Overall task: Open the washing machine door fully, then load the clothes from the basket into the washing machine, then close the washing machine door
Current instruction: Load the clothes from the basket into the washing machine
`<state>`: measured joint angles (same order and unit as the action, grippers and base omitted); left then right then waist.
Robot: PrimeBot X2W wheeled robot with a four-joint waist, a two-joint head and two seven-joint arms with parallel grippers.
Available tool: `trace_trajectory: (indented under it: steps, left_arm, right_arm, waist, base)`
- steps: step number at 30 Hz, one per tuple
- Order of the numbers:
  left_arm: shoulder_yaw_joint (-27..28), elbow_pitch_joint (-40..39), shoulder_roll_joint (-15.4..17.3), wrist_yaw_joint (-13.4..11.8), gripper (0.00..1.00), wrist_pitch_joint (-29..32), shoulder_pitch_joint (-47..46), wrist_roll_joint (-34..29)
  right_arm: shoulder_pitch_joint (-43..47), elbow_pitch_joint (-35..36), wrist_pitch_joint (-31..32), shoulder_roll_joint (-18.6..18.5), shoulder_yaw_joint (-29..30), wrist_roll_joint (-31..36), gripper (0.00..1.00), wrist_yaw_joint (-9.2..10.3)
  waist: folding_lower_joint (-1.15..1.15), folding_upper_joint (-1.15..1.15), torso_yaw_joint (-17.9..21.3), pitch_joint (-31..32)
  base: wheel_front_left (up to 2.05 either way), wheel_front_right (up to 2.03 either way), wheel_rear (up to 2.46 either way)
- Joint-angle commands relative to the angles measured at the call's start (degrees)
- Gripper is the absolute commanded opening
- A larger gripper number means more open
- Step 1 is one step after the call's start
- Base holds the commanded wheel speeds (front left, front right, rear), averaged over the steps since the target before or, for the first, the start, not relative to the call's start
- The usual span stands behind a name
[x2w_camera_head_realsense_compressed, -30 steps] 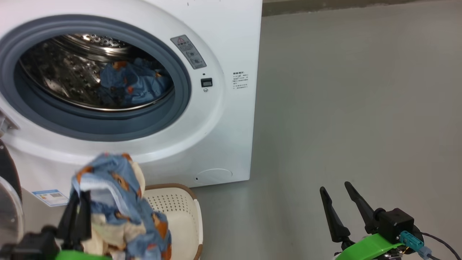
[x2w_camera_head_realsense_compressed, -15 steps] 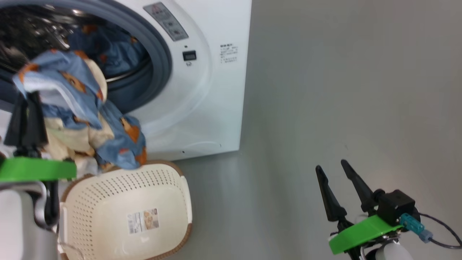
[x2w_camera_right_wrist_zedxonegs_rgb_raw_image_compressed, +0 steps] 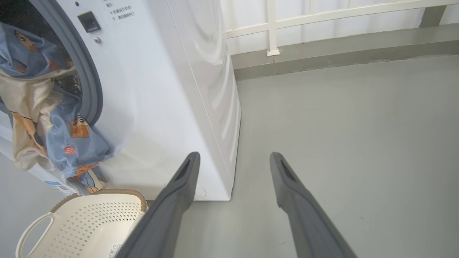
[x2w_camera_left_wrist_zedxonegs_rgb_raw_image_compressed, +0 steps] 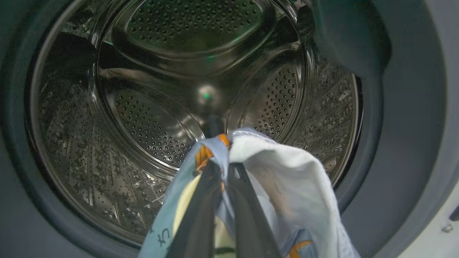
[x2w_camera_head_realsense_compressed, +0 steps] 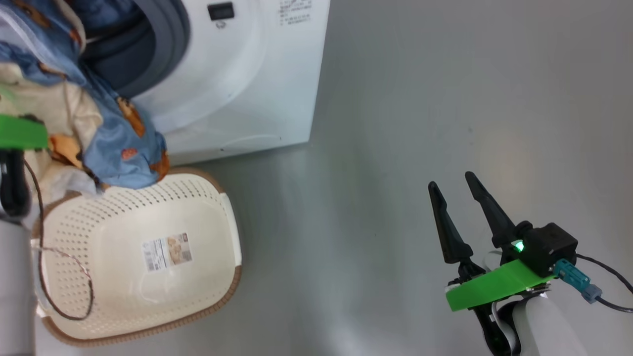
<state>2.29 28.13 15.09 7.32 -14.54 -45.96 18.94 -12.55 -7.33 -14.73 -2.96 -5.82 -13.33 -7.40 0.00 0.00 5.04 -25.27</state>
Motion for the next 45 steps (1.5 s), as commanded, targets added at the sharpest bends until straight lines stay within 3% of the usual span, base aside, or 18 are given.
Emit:
trace_trajectory:
  steps: [1,14,24,32,35,40,44,45]
  left_arm:
    - [0.76,-0.18,3.15,0.17,0.0,-0.46,-2.44,0.69]
    - [-8.76,17.45,5.77,0.17,0.0,3.03,-17.64,7.72]
    - [-14.28,22.59,10.64,0.17,0.0,5.67,-27.29,11.15]
    - [-14.5,18.98,13.72,0.17,0.0,-0.14,-32.49,11.2]
    - [-11.63,13.53,14.78,0.02,0.0,-0.41,-33.51,8.96]
    - [-6.45,5.77,13.66,0.04,0.0,-0.44,-31.09,5.06]
    - [-4.9,6.87,11.99,0.11,0.0,-0.45,-28.51,4.38]
    - [-4.78,7.95,11.66,0.11,0.45,-0.45,-28.0,4.38]
  right_arm:
    - [-0.52,1.45,-0.27,0.08,-1.62,-0.26,1.0,-0.09]
    - [-2.15,0.68,-0.27,0.08,-4.36,-1.12,1.0,-0.09]
    - [-2.48,0.83,-0.27,0.08,-6.47,-2.43,1.0,-0.09]
    - [-3.23,1.72,-0.27,0.08,-8.35,-3.9,1.0,-0.09]
    - [-3.26,2.17,-0.27,0.08,-8.89,-4.25,1.0,-0.09]
    - [-3.4,2.32,-0.27,0.08,-9.18,-4.48,1.0,-0.09]
    - [-3.62,2.02,-0.27,0.08,-9.16,-4.58,1.0,-0.09]
    - [-3.66,1.88,-0.27,0.08,-9.11,-4.58,1.0,-0.09]
  waist:
    - [0.0,0.0,1.08,-4.75]
    - [0.0,0.0,1.79,-9.14]
    - [0.0,0.0,4.09,-14.38]
    - [0.0,0.0,5.92,-17.64]
    - [0.0,0.0,6.62,-18.6]
    - [0.0,0.0,7.1,-19.41]
    - [0.0,0.0,6.96,-19.2]
    - [0.0,0.0,6.82,-18.96]
  base:
    - [0.0,0.0,0.0]
    - [0.0,0.0,0.0]
    - [0.0,0.0,0.0]
    - [0.0,0.0,0.0]
    - [0.0,0.0,0.0]
    - [0.0,0.0,0.0]
    - [0.0,0.0,0.0]
    - [0.0,0.0,0.0]
